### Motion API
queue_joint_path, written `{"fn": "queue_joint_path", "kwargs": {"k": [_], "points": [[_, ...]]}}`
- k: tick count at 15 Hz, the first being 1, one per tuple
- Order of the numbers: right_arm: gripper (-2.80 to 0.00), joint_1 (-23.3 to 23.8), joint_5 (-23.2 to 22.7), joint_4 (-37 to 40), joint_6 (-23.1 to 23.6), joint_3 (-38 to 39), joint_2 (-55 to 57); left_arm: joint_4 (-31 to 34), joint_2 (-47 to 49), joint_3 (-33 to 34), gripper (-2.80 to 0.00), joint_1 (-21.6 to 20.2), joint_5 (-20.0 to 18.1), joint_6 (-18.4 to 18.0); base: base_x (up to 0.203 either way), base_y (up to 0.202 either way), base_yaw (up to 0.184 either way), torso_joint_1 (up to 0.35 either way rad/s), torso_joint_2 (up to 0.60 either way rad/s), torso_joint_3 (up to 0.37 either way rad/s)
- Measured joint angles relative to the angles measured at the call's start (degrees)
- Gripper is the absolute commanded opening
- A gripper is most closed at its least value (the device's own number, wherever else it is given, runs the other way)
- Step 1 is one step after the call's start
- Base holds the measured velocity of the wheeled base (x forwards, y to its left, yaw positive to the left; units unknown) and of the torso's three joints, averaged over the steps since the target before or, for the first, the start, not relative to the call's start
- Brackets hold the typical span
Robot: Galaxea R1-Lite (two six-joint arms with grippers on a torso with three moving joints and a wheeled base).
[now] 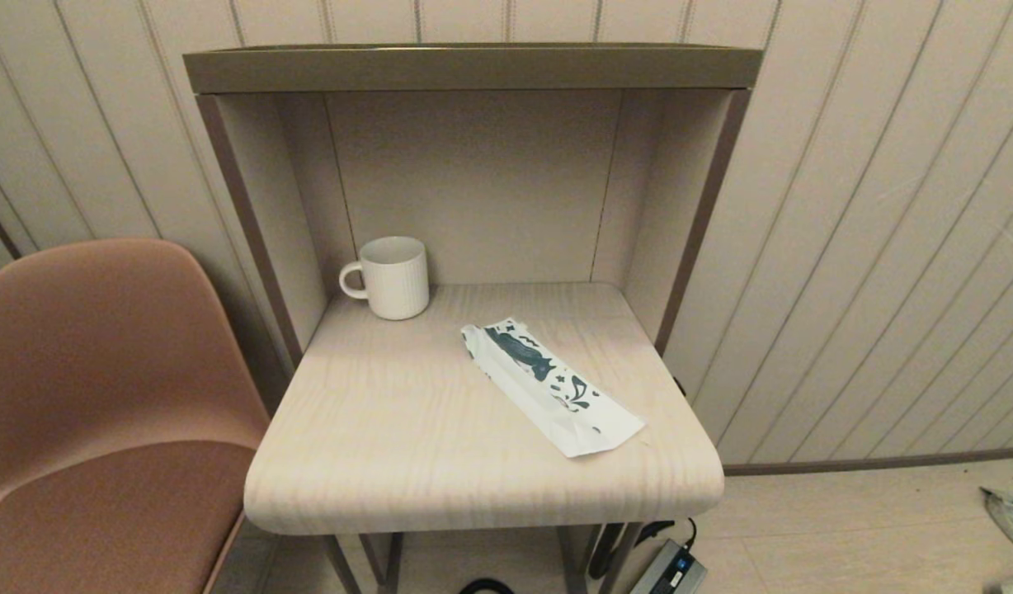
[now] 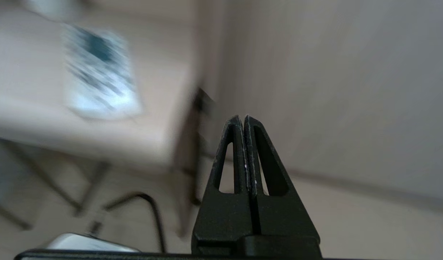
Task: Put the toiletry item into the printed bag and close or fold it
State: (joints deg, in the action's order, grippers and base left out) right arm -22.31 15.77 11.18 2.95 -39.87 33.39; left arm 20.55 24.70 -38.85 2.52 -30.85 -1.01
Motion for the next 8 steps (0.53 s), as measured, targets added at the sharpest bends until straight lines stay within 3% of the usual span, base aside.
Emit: {"fn": "queue_joint_path", "kwargs": {"k": [3,5,8], "points": [[-2.8,10.2,2.9,4.6,-1.8,7.6,-12.0,2.7,-9.3,8.3,-2.8,-0.9,11.8,-3.0,0.0,0.0,0.0,0.0,0.0,0.0],[-2.8,12.2,2.8,4.7,-3.0,13.6,-15.6,2.8,-14.2,13.7,-2.8,-1.7,15.9,-4.5,0.0,0.0,0.0,0.0,0.0,0.0],[-2.8,13.0,4.0,-3.4,-1.1,24.0,-17.6,1.9,-20.7,22.2,-2.8,-2.0,21.1,-4.9,0.0,0.0,0.0,0.0,0.0,0.0]]}}
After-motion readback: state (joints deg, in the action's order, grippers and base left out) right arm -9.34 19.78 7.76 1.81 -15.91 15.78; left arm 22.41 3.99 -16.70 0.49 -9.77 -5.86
